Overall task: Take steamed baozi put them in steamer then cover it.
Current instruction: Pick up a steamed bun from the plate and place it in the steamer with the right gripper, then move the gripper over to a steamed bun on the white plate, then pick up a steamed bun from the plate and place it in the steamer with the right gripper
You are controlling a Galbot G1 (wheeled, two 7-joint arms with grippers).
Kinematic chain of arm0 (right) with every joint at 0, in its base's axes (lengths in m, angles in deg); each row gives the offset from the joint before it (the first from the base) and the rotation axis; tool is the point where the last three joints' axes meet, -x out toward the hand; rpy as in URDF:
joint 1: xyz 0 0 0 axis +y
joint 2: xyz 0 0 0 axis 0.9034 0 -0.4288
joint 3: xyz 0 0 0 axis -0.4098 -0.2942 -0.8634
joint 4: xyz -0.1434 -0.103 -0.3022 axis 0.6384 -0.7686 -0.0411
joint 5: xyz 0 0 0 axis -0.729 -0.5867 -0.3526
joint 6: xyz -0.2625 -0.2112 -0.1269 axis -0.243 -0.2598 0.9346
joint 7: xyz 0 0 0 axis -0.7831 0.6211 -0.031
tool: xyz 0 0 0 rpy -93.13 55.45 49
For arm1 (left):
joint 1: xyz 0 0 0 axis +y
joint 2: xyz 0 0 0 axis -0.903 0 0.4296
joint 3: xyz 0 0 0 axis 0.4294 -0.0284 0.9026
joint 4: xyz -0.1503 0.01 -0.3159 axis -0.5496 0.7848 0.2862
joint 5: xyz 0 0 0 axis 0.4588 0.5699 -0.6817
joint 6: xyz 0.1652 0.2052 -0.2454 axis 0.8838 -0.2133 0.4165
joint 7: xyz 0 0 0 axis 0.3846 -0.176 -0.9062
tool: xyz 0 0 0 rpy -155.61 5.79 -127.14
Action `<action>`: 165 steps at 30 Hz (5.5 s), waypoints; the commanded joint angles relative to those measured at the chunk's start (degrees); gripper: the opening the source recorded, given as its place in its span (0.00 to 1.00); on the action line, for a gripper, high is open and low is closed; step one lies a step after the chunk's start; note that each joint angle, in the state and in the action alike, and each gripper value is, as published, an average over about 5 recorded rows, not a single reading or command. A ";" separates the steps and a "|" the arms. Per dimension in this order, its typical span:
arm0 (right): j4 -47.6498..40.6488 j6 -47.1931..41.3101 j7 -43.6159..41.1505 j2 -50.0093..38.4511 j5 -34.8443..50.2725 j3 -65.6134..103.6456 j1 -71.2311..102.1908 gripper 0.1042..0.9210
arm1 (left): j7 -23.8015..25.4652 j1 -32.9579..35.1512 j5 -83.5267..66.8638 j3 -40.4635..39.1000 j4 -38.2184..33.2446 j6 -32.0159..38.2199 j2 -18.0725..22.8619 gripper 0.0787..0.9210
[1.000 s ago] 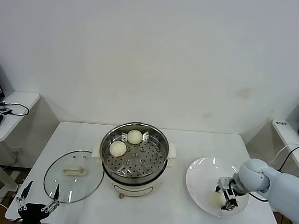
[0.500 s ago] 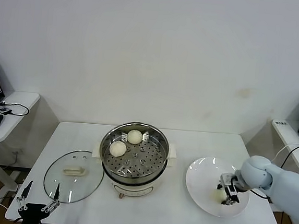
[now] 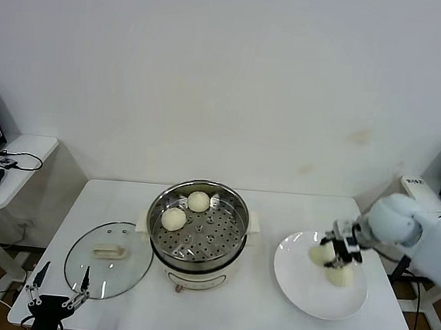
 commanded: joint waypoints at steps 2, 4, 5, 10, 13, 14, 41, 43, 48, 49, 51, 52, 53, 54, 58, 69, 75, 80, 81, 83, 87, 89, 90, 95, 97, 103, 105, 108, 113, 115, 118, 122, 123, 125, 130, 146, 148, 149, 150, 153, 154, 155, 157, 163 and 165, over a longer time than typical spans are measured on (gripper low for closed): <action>-2.06 -0.34 0.80 11.81 12.94 -16.01 -33.24 0.58 | -0.05 0.04 -0.21 0.22 0.11 0.07 -0.35 0.88; -2.99 -0.57 1.85 16.63 14.82 -16.35 -34.61 0.58 | -0.04 -0.11 -0.28 0.31 0.13 0.09 -0.35 0.88; -3.22 -0.69 2.53 18.95 15.83 -16.36 -34.78 0.58 | -0.03 -0.18 -0.31 0.33 0.16 0.10 -0.31 0.88; -2.83 0.08 6.00 28.74 19.17 -17.34 -32.55 0.58 | -0.08 -0.39 -0.45 0.30 0.46 0.20 -0.06 0.88; -2.80 2.71 7.93 34.32 18.84 -18.39 -29.42 0.58 | -0.11 -0.70 -0.48 0.32 0.78 0.27 0.14 0.88; -2.84 3.71 8.56 35.98 18.72 -18.82 -28.36 0.58 | -0.10 -0.81 -0.48 0.35 0.86 0.28 0.23 0.88; -11.52 22.22 3.93 47.58 -2.97 -23.14 -16.79 0.59 | -0.35 -0.56 -0.91 1.32 0.67 0.58 1.93 0.88; -11.25 22.20 4.07 47.29 -2.88 -23.20 -16.76 0.61 | -0.37 -0.58 -0.88 1.30 0.69 0.62 1.95 0.88; -10.00 22.03 4.12 46.15 -2.04 -23.09 -17.37 0.71 | -0.43 -0.35 -0.85 1.41 0.67 0.72 1.88 0.88; -9.52 21.96 4.02 45.75 -1.57 -23.09 -17.87 0.73 | -0.44 -0.28 -0.85 1.45 0.67 0.74 1.84 0.88; -8.51 21.82 3.73 44.72 -0.51 -23.07 -19.37 0.78 | -0.46 -0.20 -0.85 1.50 0.67 0.78 1.76 0.88; -8.05 21.78 3.58 44.14 -0.07 -23.00 -20.20 0.81 | -0.46 -0.20 -0.85 1.51 0.67 0.78 1.74 0.88; -7.66 21.73 3.40 43.49 0.41 -22.87 -21.07 0.83 | -0.46 -0.23 -0.86 1.48 0.66 0.79 1.71 0.88; -7.32 21.57 3.23 42.76 0.95 -22.65 -22.00 0.86 | -0.46 -0.28 -0.85 1.45 0.64 0.78 1.69 0.88; -5.69 18.16 2.86 38.70 4.78 -20.91 -25.31 0.88 | -0.43 -0.50 -0.85 1.34 0.45 0.72 1.58 0.88; 4.24 -8.17 0.62 15.57 15.16 -17.94 -27.88 0.88 | -0.30 -0.80 -1.19 1.91 0.07 0.49 0.45 0.88; 6.46 -8.31 -0.23 1.83 10.03 -14.79 -20.53 0.88 | -0.20 -1.03 -1.06 1.65 -0.05 0.36 0.23 0.88; 5.60 -5.77 -0.69 -4.01 1.20 -4.80 -5.67 0.88 | -0.12 -0.96 -0.68 1.46 0.07 0.32 -0.17 0.88; 5.13 -5.14 -0.60 -5.01 -0.78 -2.07 -2.02 0.88 | -0.11 -0.95 -0.65 1.47 0.05 0.30 -0.25 0.88; 4.03 -3.95 -0.37 -6.34 -4.03 1.93 3.63 0.88 | -0.10 -0.99 -0.65 1.52 0.09 0.27 -0.39 0.88; 1.48 -1.41 -0.16 -7.45 -8.31 4.48 9.86 0.88 | -0.11 -1.18 -0.63 1.51 0.43 0.24 -0.44 0.88; 0.26 -0.30 -0.13 -7.48 -9.44 5.28 11.73 0.88 | -0.12 -1.33 -0.58 1.35 0.61 0.23 -0.34 0.88; -0.44 0.17 -0.08 -7.32 -9.80 5.93 12.80 0.88 | -0.13 -1.41 -0.54 1.24 0.69 0.23 -0.25 0.88; -4.14 1.44 0.50 -5.65 -11.68 9.17 17.31 0.88 | -0.18 -1.47 -0.48 1.02 0.74 0.25 0.05 0.88; -5.72 1.73 0.78 -4.80 -12.64 10.41 19.08 0.88 | -0.20 -1.37 -0.49 1.15 0.64 0.26 0.07 0.88; -9.36 2.31 1.17 -2.52 -14.15 13.14 22.74 0.88 | -0.23 -1.16 -0.52 1.50 0.38 0.29 0.19 0.88; -10.46 2.55 1.34 -1.87 -14.83 13.62 23.45 0.88 | -0.25 -1.11 -0.52 1.53 0.29 0.28 0.27 0.88; -11.88 2.88 1.79 -0.81 -15.63 13.96 24.19 0.88 | -0.27 -1.05 -0.53 1.62 0.26 0.30 0.30 0.88; -13.35 2.85 2.38 1.00 -16.10 14.34 24.88 0.88 | -0.28 -0.98 -0.55 1.89 0.28 0.34 0.23 0.88; -13.78 2.86 2.56 1.56 -16.35 14.32 25.05 0.88 | -0.31 -0.97 -0.55 1.99 0.24 0.38 0.25 0.88; -14.43 2.95 2.98 2.39 -16.65 14.34 25.24 0.88 | -0.33 -0.97 -0.56 2.11 0.14 0.44 0.32 0.88; -15.25 2.97 3.74 3.64 -16.74 14.50 25.32 0.88 | -0.35 -0.96 -0.53 2.27 0.08 0.46 0.36 0.88; -15.40 2.96 3.87 3.94 -16.77 14.52 25.30 0.88 | -0.35 -0.96 -0.53 2.34 0.08 0.46 0.37 0.88; -15.66 2.91 4.13 4.55 -16.81 14.57 25.29 0.88 | -0.40 -0.92 -0.54 2.50 0.07 0.50 0.38 0.88; -15.87 2.58 4.36 5.62 -16.77 14.60 25.39 0.85 | -0.48 -0.83 -0.54 2.70 0.01 0.59 0.45 0.88; -14.79 1.90 2.68 4.68 -15.55 14.24 21.91 0.60 | -0.53 -1.08 -0.50 2.23 0.43 0.80 0.53 0.88; -13.55 1.44 1.80 4.00 -13.95 12.61 19.25 0.59 | -0.52 -1.17 -0.49 2.19 0.51 0.82 0.37 0.88; -12.74 1.06 1.42 3.60 -12.80 11.06 17.18 0.59 | -0.50 -1.26 -0.49 2.17 0.54 0.81 0.26 0.88; -11.96 0.64 1.06 3.18 -11.70 9.49 14.96 0.59 | -0.48 -1.35 -0.50 2.14 0.54 0.79 0.16 0.88; -8.98 -1.09 0.25 2.09 -7.95 4.99 7.27 0.59 | -0.41 -1.65 -0.54 2.02 0.46 0.72 -0.04 0.88; -7.97 -1.71 0.02 1.90 -6.76 3.95 4.73 0.59 | -0.40 -1.71 -0.55 1.97 0.43 0.70 -0.08 0.88; -6.75 -2.45 -0.21 1.84 -5.16 2.59 1.74 0.59 | -0.39 -1.75 -0.54 1.90 0.41 0.68 -0.12 0.88; -4.59 -4.08 -0.60 2.24 -1.78 -0.96 -4.87 0.59 | -0.33 -1.75 -0.52 1.73 0.40 0.65 -0.29 0.88; -1.64 -9.52 0.75 10.01 10.89 -14.38 -27.85 0.60 | -0.02 -1.80 -0.52 1.15 0.18 0.38 -0.73 0.88; -1.86 -11.31 2.08 13.84 14.89 -16.49 -31.91 0.60 | -0.01 -1.97 -0.50 0.93 0.09 0.27 -0.71 0.88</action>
